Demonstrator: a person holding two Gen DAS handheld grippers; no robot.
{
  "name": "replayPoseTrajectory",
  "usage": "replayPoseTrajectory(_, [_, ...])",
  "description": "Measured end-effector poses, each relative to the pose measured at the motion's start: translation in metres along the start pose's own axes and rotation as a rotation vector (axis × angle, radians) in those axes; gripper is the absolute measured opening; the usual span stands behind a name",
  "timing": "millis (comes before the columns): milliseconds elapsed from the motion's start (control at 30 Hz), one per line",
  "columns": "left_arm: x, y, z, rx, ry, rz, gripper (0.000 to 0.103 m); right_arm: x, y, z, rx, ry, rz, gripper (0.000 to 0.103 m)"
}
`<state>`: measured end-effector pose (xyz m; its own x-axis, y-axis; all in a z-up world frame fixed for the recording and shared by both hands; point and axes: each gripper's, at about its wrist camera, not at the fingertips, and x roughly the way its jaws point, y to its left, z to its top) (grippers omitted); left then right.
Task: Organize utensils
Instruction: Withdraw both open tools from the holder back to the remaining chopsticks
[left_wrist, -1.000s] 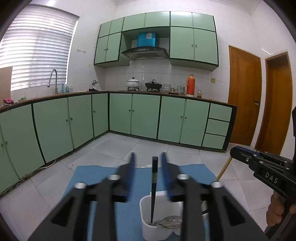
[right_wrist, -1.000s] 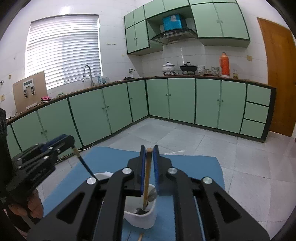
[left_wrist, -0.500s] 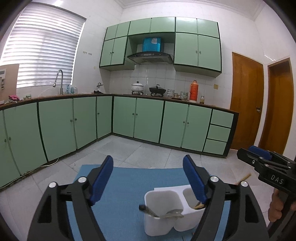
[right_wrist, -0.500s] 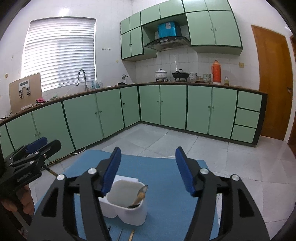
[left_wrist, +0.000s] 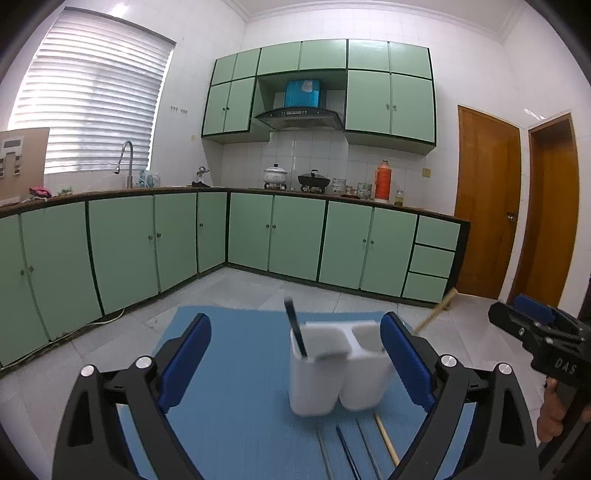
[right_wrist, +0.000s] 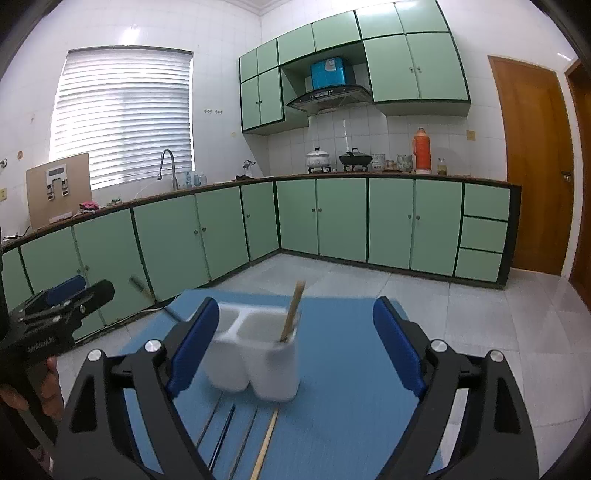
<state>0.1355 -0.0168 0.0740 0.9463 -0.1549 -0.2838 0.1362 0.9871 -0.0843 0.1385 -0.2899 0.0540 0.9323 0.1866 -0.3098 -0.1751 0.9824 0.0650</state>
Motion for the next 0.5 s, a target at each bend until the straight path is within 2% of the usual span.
replayPoseTrajectory(200, [-0.036, -0.003, -0.047, 0.014, 0.041, 0.008, 0.092, -0.026, 0.012, -0.051, 0.013, 0.052, -0.024, 0.083])
replayPoseTrajectory(500, [-0.068, -0.004, -0.115, 0.028, 0.118, 0.019, 0.092, -0.051, 0.027, -0.134, 0.047, 0.142, -0.073, 0.083])
